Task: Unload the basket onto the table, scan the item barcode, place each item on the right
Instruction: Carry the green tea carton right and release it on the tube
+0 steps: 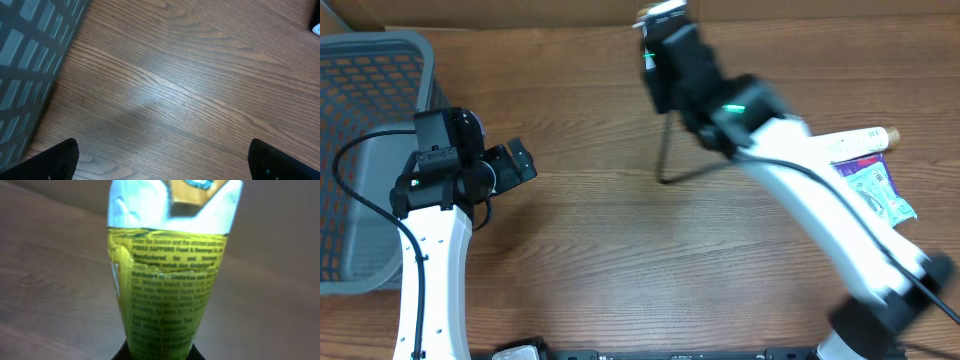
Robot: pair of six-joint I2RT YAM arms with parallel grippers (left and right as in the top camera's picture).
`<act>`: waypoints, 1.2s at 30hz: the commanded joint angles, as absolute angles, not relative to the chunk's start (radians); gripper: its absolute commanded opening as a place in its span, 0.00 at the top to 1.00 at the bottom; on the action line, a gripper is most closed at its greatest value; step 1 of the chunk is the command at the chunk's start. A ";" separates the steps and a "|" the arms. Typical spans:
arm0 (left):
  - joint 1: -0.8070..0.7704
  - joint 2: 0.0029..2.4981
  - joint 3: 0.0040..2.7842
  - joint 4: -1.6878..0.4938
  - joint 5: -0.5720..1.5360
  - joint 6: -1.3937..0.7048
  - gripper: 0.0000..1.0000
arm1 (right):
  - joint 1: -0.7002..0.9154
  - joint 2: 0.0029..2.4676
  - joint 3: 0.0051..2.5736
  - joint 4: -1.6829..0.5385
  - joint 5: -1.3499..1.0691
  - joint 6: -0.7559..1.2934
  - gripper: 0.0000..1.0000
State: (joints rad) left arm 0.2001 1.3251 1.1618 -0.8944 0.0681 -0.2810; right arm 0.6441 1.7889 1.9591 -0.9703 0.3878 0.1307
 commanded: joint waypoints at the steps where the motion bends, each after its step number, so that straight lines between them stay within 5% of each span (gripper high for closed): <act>1: 0.201 1.316 1.160 -0.892 0.071 -0.262 0.01 | 0.542 1.664 1.977 -1.137 0.403 0.433 0.96; 7: 0.201 1.316 1.160 -0.893 0.071 -0.262 0.00 | 0.288 1.623 1.969 -1.464 0.403 0.805 0.96; 13: 0.201 1.316 1.160 -0.893 0.071 -0.262 0.00 | 0.086 1.631 1.801 -1.493 0.403 1.247 0.96; 16: 0.201 1.316 1.160 -0.893 0.071 -0.262 0.00 | 0.041 1.631 1.602 -1.326 0.398 1.438 0.96; 21: 0.201 1.316 1.160 -0.893 0.071 -0.262 0.00 | 0.038 1.631 1.304 -0.888 0.407 1.425 0.96; 27: 0.201 1.316 1.160 -0.893 0.071 -0.262 0.00 | 0.037 1.631 1.102 -0.633 0.421 1.425 0.96; 31: 0.201 1.316 1.160 -0.893 0.071 -0.262 0.00 | 0.037 1.631 1.073 -0.617 0.454 1.424 0.82; 33: 0.201 1.316 1.160 -0.892 0.071 -0.262 0.00 | 0.037 1.629 1.076 -0.608 0.474 1.391 0.62; 36: 0.201 1.316 1.160 -0.893 0.071 -0.262 0.00 | 0.037 1.614 1.103 -0.606 0.479 1.262 0.51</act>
State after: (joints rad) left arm 0.2001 1.3251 1.1618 -0.8940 0.0677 -0.2810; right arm 0.0383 1.6539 1.0630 -0.6125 0.4290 1.3781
